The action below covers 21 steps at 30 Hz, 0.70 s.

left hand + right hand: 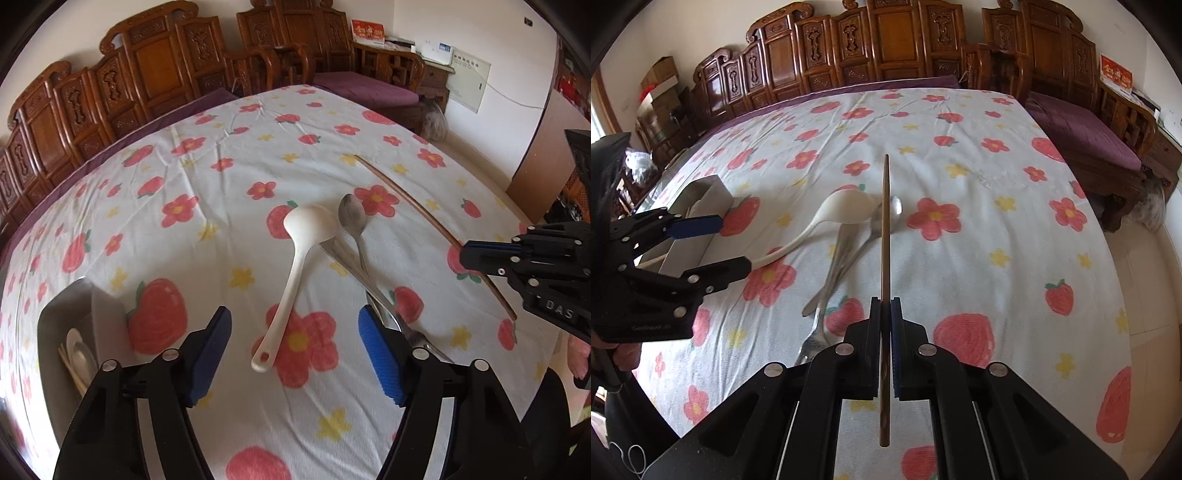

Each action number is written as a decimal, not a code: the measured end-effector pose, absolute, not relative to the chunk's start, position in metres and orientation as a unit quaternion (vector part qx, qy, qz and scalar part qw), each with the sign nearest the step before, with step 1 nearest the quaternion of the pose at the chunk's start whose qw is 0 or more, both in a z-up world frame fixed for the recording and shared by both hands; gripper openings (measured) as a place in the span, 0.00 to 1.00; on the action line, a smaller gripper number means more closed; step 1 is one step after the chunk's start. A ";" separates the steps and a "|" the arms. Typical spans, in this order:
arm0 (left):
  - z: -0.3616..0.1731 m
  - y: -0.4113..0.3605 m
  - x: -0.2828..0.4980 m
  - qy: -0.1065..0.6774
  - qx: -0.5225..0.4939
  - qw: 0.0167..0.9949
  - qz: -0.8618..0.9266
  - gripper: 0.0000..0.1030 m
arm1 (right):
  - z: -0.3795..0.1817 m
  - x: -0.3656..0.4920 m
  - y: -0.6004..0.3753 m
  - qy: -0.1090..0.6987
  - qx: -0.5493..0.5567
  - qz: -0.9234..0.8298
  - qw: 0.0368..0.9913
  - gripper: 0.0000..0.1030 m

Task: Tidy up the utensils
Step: 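Grasp the white plastic ladle with the left tool while the right tool holds the chopstick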

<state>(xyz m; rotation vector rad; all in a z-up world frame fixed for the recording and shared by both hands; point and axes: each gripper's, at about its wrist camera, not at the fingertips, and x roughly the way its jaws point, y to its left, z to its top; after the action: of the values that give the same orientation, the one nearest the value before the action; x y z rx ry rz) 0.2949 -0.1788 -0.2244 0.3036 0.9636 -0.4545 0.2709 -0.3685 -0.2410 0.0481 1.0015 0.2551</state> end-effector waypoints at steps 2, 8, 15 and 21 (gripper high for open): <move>-0.228 -0.185 0.303 0.464 0.149 0.846 -0.218 0.61 | -0.242 0.272 -0.373 0.479 0.030 0.121 0.869 0.06; -0.242 -0.200 0.330 0.483 0.166 0.833 -0.213 0.55 | -0.246 0.275 -0.380 0.483 0.039 0.119 0.867 0.06; -0.251 -0.209 0.350 0.498 0.173 0.824 -0.207 0.48 | -0.252 0.277 -0.391 0.488 0.050 0.113 0.864 0.06; -0.259 -0.211 0.363 0.512 0.171 0.817 -0.203 0.48 | -0.254 0.279 -0.397 0.491 0.058 0.108 0.863 0.06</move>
<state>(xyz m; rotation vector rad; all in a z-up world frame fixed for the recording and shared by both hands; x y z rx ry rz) 0.3633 -0.2109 -0.2595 0.3649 1.0925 -0.4335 0.2793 -0.3969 -0.2543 0.1206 1.0291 0.2254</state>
